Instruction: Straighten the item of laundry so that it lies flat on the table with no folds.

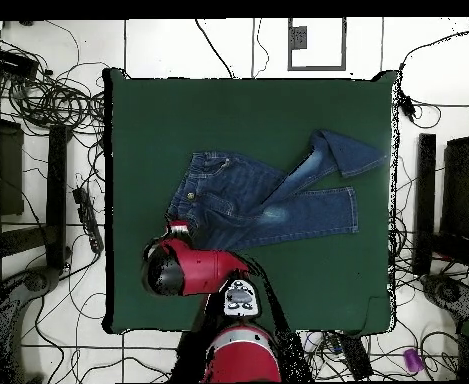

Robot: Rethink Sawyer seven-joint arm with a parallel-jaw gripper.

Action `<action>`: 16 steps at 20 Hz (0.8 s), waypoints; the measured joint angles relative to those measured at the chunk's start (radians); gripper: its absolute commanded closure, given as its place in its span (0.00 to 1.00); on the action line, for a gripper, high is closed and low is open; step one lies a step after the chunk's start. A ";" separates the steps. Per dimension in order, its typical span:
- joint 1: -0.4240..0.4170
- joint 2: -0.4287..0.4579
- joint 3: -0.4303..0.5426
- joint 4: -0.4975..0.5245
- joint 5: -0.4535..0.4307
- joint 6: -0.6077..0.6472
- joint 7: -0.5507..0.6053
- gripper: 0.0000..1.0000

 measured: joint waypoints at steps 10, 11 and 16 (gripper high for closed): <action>0.008 -0.028 0.030 0.059 -0.015 -0.022 0.000 1.00; 0.008 -0.033 0.033 0.064 -0.015 -0.022 0.000 1.00; 0.010 -0.065 0.040 0.090 -0.015 -0.022 0.000 1.00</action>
